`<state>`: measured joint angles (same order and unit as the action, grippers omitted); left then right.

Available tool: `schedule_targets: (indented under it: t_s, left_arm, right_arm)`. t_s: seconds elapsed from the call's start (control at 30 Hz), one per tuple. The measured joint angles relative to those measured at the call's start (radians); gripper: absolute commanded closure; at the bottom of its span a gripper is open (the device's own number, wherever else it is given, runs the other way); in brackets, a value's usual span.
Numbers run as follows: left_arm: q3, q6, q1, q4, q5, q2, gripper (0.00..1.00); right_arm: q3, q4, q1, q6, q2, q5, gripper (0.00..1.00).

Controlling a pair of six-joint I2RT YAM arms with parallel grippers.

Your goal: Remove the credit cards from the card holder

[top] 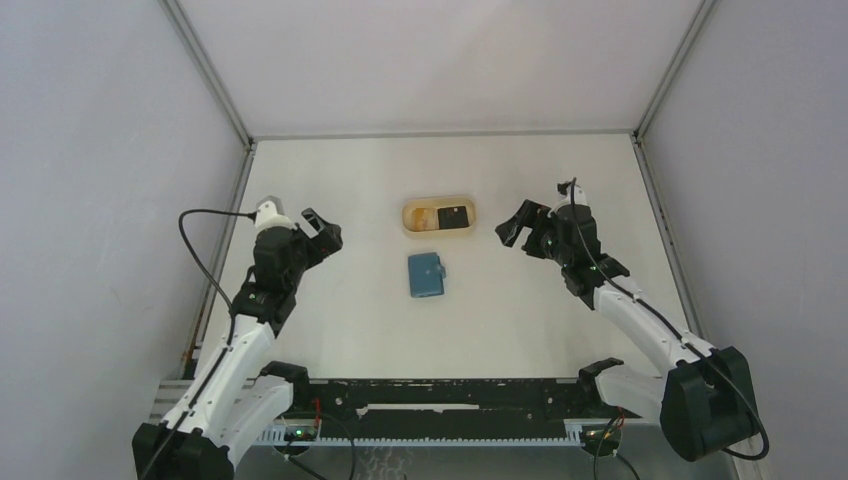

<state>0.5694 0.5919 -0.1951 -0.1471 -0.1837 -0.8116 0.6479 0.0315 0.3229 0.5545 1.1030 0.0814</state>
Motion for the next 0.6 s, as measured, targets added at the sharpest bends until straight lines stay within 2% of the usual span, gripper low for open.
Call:
schedule_targets:
  t_s: [0.6]
  left_arm:
    - [0.0,-0.016,0.002,-0.001,0.005,0.038,0.0]
  right_arm:
    - [0.0,0.076,-0.027,-0.058,-0.055,0.095,0.01]
